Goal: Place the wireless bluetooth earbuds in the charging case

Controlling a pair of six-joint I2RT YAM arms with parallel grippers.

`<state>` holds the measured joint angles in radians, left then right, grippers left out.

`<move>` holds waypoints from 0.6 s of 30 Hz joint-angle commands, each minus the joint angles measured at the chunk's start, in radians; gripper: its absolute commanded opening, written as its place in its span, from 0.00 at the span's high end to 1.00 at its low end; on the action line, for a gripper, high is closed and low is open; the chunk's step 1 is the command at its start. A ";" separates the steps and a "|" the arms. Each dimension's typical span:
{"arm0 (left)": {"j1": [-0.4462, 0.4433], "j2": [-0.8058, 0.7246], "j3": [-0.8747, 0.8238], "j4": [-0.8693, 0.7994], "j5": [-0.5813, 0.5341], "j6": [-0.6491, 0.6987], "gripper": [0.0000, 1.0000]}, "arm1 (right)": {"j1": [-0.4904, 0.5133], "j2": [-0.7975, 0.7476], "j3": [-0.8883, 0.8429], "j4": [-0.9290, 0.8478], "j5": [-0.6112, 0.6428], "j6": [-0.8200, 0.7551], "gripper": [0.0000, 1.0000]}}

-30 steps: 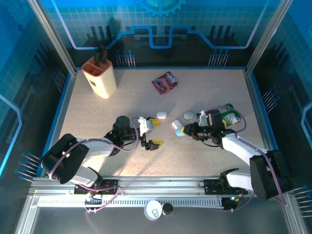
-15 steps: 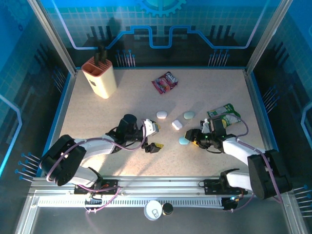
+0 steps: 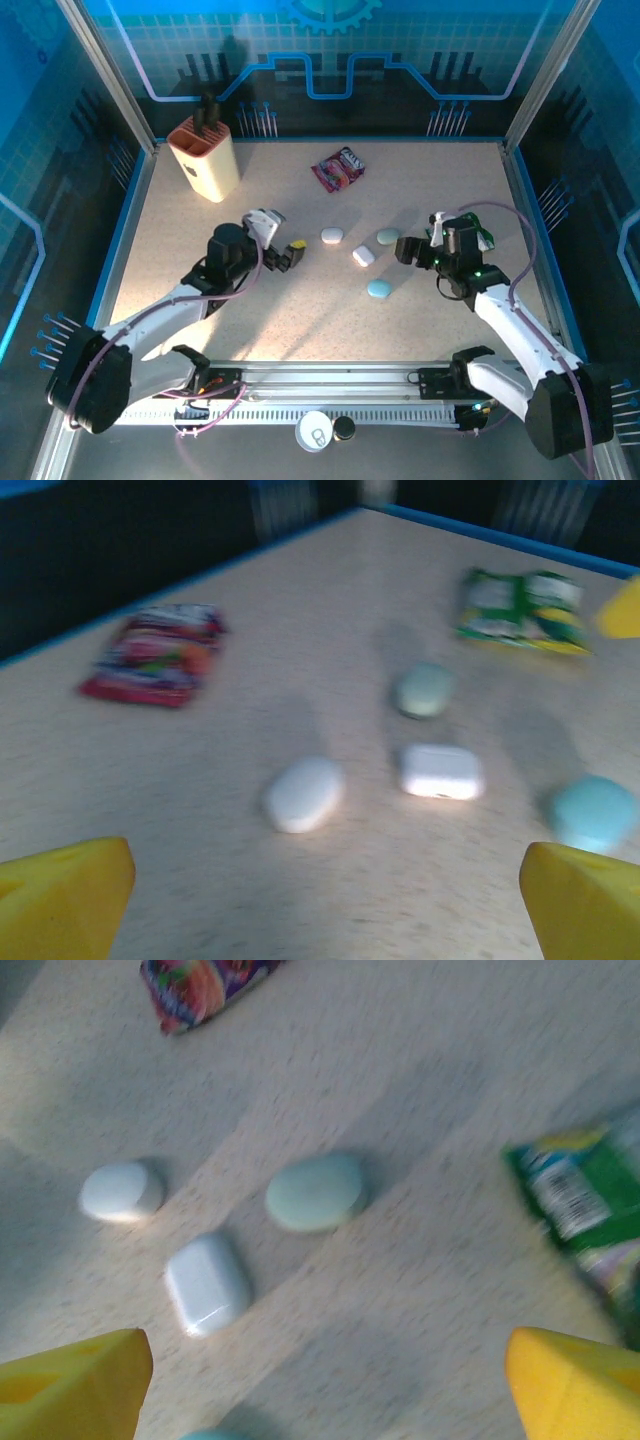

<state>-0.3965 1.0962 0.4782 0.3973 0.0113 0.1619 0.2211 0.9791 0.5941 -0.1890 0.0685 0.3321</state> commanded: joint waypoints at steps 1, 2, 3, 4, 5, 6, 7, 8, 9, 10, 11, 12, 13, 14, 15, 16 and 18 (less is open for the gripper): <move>0.078 -0.039 -0.072 -0.005 -0.201 -0.072 0.01 | -0.013 0.012 -0.053 0.201 0.189 -0.231 0.08; 0.106 -0.046 -0.088 0.007 -0.213 -0.084 0.01 | -0.017 0.028 -0.078 0.270 0.206 -0.250 0.07; 0.136 -0.052 -0.100 0.014 -0.216 -0.093 0.01 | -0.023 0.050 -0.110 0.354 0.210 -0.267 0.06; 0.163 -0.053 -0.112 0.026 -0.226 -0.100 0.01 | -0.033 0.080 -0.146 0.445 0.207 -0.281 0.04; 0.186 -0.049 -0.126 0.052 -0.227 -0.102 0.01 | -0.039 0.104 -0.175 0.543 0.201 -0.290 0.04; 0.215 -0.040 -0.148 0.094 -0.214 -0.103 0.01 | -0.044 0.134 -0.202 0.633 0.194 -0.302 0.03; 0.242 -0.028 -0.168 0.137 -0.206 -0.108 0.01 | -0.047 0.166 -0.222 0.704 0.197 -0.313 0.02; 0.273 -0.007 -0.186 0.188 -0.191 -0.124 0.01 | -0.054 0.202 -0.234 0.772 0.201 -0.322 0.02; 0.300 0.019 -0.202 0.230 -0.157 -0.137 0.01 | -0.064 0.244 -0.242 0.829 0.200 -0.327 0.01; 0.327 0.048 -0.213 0.278 -0.133 -0.156 0.01 | -0.074 0.285 -0.249 0.885 0.194 -0.329 0.00; 0.348 0.084 -0.224 0.333 -0.117 -0.170 0.01 | -0.085 0.318 -0.256 0.941 0.178 -0.326 0.00; 0.373 0.130 -0.234 0.402 -0.100 -0.180 0.01 | -0.104 0.358 -0.263 1.009 0.146 -0.327 0.00; 0.382 0.151 -0.232 0.439 -0.084 -0.185 0.01 | -0.107 0.360 -0.246 0.981 0.138 -0.332 0.00; 0.390 0.173 -0.226 0.461 -0.062 -0.176 0.01 | -0.118 0.373 -0.241 0.986 0.114 -0.335 0.00; 0.396 0.208 -0.211 0.487 -0.063 -0.171 0.01 | -0.129 0.398 -0.243 1.027 0.095 -0.339 0.00; 0.399 0.235 -0.197 0.497 -0.060 -0.173 0.01 | -0.140 0.429 -0.242 1.055 0.080 -0.333 0.00; 0.415 0.323 -0.158 0.535 -0.032 -0.178 0.01 | -0.166 0.517 -0.248 1.138 0.023 -0.320 0.00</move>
<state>-0.0044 1.3369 0.2710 0.7834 -0.0853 0.0090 0.0883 1.4170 0.3443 0.7433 0.1692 0.0238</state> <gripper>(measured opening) 0.992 0.999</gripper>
